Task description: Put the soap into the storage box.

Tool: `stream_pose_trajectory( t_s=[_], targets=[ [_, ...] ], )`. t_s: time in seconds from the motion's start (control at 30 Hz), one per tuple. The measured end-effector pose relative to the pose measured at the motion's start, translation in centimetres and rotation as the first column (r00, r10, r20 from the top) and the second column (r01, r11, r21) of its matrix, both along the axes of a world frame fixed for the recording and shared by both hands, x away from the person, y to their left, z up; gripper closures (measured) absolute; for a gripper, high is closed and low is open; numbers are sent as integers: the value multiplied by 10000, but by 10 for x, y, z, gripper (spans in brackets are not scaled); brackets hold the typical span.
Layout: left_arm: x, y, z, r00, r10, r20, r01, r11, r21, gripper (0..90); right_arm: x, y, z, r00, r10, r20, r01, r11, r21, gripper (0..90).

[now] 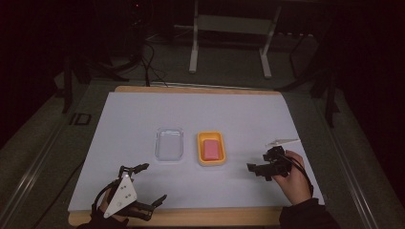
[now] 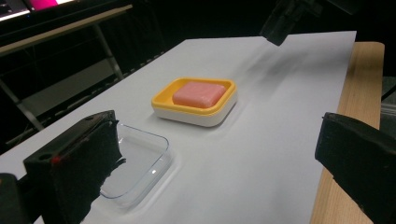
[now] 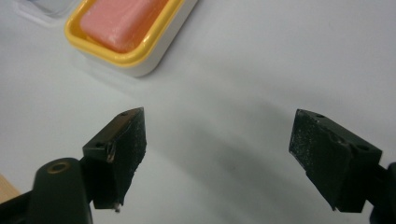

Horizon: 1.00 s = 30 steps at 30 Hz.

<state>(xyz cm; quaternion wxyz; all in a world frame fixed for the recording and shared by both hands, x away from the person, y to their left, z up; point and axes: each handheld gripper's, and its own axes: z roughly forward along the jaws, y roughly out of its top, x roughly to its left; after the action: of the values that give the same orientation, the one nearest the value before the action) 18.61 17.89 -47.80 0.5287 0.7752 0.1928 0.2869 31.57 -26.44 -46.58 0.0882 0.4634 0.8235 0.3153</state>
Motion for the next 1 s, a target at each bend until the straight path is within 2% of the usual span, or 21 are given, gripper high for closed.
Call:
stream_pose_trajectory(
  t_s=[0.17, 0.33, 0.47, 0.6, 0.67, 0.73, 0.87, 1.0],
  targets=[
    [0, 0, 0, 10000, 10, 18, -10, 10000, -8, 6, -6, -6, -5, 9997, -180, 157, 182, 9998, -109, 189],
    [0, 0, 0, 10000, 2, 22, -2, 10000, 2, 7, -12, -14, -6, 9982, -548, 225, 545, 9984, 137, 181],
    [-1, 0, 0, 10000, -16, 19, 16, 10000, 1, 6, -17, -23, -10, 9964, -831, 152, 820, 9947, 618, 182],
    [-1, 0, 0, 10000, -30, 13, 30, 10000, 29, 6, -21, -31, -11, 9968, -765, 251, 742, 9939, 821, 181],
    [-1, -1, 0, 10000, -41, -1, 41, 10000, 39, 6, -23, -32, -13, 9966, -709, 418, 680, 9954, 681, 181],
    [-1, -1, 0, 10000, -53, 1, 53, 10000, 50, 7, -24, -33, -13, 9967, -709, 388, 682, 9953, 687, 181],
    [-1, 0, 0, 10000, -61, -2, 61, 10000, 20, 7, -29, -38, -15, 9966, -692, 454, 639, 9919, 1095, 181],
    [-1, 1, 0, 10000, -72, -25, 72, 10000, 12, 6, -29, -40, -18, 9954, -722, 635, 669, 9943, 828, 176]
  ],
)
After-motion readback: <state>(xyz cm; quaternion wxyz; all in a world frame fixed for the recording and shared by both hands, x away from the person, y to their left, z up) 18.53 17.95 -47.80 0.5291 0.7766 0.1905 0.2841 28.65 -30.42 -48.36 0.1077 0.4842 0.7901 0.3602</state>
